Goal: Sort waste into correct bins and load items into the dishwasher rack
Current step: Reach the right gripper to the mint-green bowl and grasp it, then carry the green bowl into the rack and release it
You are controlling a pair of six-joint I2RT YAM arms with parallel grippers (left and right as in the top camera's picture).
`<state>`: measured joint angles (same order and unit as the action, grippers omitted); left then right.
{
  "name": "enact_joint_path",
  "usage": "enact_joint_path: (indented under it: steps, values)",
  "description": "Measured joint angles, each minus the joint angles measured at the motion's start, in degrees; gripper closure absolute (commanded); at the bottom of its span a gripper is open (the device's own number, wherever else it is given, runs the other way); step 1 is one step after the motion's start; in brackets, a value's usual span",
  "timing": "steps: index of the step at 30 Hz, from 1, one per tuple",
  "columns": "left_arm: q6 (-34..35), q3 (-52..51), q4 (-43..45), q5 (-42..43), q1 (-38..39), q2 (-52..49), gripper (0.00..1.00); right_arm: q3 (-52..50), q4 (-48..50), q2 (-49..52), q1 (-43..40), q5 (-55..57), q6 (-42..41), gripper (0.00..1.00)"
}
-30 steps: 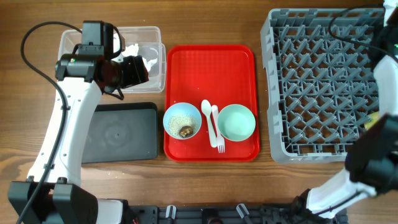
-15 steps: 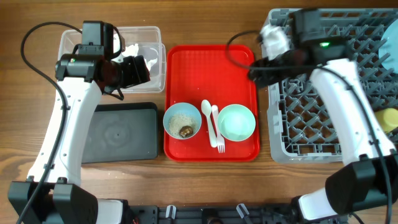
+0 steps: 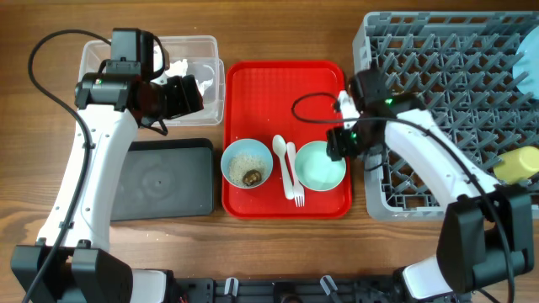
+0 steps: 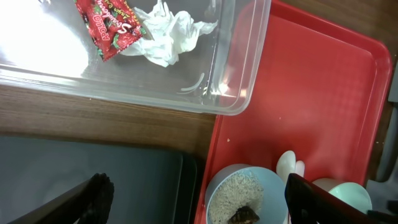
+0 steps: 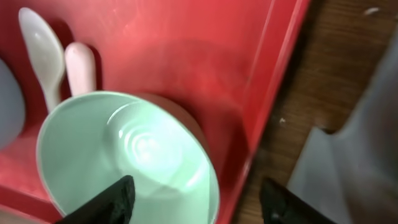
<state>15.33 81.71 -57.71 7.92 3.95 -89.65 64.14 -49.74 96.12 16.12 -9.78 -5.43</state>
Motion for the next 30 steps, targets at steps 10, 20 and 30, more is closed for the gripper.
enact_joint_path:
  steps: [10, 20, 30]
  values:
    - [0.00, 0.00, -0.37, -0.02, 0.00, 0.00, 0.10, -9.09, 8.22, 0.02, 2.45, 1.31, -9.16, 0.96]
    - [0.00, 0.00, -0.39, -0.04, 0.00, 0.00, 0.10, 2.49, 5.25, -1.86, 2.21, 12.15, -9.53, 0.96]
    - [0.00, 0.00, -0.39, -0.02, 0.00, 0.02, 0.10, 13.73, 25.94, -13.16, -6.43, 37.18, 8.20, 0.96]
